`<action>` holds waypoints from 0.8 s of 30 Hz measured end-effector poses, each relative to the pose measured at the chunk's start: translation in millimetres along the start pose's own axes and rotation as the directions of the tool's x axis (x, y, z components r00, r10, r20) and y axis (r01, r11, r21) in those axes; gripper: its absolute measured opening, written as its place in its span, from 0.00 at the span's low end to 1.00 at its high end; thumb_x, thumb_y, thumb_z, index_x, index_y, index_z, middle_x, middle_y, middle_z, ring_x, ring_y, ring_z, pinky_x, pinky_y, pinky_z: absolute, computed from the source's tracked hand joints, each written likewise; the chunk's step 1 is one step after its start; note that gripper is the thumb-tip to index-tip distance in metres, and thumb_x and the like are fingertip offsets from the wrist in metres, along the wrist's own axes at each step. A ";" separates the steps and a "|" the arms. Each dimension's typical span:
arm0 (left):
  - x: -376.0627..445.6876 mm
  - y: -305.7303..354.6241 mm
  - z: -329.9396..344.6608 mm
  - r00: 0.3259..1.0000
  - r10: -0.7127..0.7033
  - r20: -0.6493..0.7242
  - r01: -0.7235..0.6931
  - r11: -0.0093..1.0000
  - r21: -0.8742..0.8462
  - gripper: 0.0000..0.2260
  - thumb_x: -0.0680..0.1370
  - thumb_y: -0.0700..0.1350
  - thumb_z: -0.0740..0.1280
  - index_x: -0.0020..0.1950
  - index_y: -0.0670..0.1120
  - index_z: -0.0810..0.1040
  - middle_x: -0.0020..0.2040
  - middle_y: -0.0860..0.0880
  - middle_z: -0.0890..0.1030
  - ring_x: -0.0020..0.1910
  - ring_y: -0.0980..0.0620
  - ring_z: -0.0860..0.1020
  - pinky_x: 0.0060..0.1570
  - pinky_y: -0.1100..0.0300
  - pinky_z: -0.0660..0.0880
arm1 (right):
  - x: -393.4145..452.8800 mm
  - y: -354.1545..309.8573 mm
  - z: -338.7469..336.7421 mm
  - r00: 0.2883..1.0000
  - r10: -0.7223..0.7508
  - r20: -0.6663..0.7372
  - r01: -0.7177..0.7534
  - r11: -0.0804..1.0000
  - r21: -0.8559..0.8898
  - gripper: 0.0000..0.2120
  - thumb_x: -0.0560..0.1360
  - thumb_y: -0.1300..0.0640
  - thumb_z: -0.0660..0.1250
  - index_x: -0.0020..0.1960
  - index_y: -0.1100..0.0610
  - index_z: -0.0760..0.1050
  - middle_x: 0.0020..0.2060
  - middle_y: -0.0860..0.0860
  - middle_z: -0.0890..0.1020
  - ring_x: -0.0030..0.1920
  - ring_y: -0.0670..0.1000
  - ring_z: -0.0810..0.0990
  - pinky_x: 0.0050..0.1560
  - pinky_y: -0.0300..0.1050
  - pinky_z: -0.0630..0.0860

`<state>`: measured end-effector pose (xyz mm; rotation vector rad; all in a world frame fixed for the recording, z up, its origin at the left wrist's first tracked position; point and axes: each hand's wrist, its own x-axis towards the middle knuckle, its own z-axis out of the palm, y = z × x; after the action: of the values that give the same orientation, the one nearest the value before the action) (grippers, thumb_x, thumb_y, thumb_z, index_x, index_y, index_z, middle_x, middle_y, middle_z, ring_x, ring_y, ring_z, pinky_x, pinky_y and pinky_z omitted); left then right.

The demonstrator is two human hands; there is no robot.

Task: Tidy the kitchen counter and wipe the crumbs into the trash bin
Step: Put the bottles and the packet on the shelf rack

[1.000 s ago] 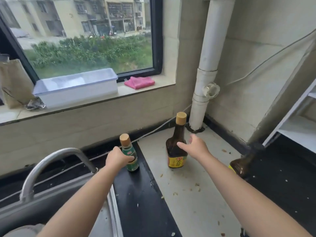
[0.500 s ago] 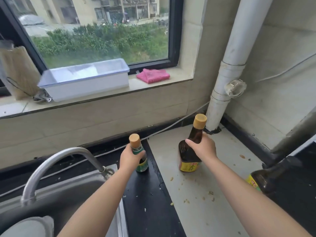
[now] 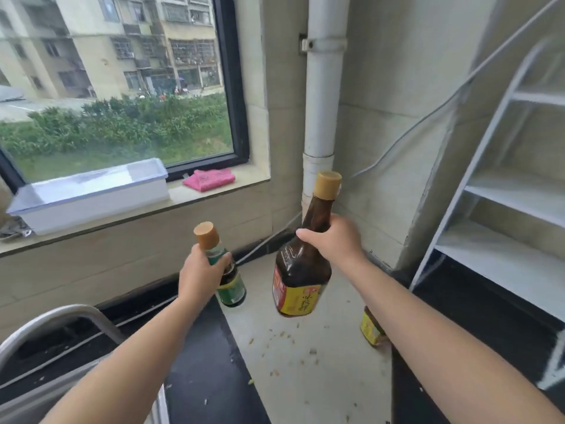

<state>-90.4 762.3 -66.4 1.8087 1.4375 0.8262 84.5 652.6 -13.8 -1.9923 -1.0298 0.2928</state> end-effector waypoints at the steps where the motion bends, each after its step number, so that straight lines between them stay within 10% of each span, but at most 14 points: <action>1: -6.9 19.3 1.8 0.999 0.043 0.007 -0.043 0.999 0.003 0.18 0.77 0.47 0.67 0.62 0.40 0.70 0.58 0.41 0.77 0.58 0.41 0.76 0.51 0.54 0.69 | -4.5 -5.0 -22.7 0.999 -0.026 -0.039 0.026 1.000 0.007 0.11 0.70 0.48 0.70 0.43 0.56 0.77 0.44 0.53 0.83 0.43 0.52 0.78 0.42 0.41 0.71; 11: -108.5 229.1 26.0 0.886 0.457 0.081 -0.440 0.882 -0.166 0.13 0.76 0.44 0.68 0.58 0.43 0.72 0.50 0.47 0.77 0.49 0.47 0.75 0.53 0.53 0.72 | -80.5 -21.4 -275.8 0.828 -0.168 -0.535 0.268 0.956 0.116 0.09 0.69 0.55 0.70 0.33 0.51 0.71 0.30 0.45 0.74 0.32 0.44 0.73 0.33 0.36 0.70; 24: -175.7 452.1 108.3 0.753 0.643 0.143 -0.577 0.749 -0.325 0.18 0.76 0.45 0.67 0.62 0.39 0.69 0.56 0.42 0.77 0.54 0.43 0.77 0.55 0.49 0.76 | -68.3 -22.8 -450.5 0.470 -0.188 -0.863 0.334 0.942 -0.023 0.07 0.70 0.51 0.68 0.44 0.53 0.73 0.36 0.44 0.76 0.34 0.41 0.74 0.37 0.31 0.72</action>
<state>213.5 503.2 229.4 2.1052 0.5119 1.0048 270.8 345.4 267.4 -1.4657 -0.5818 -0.7431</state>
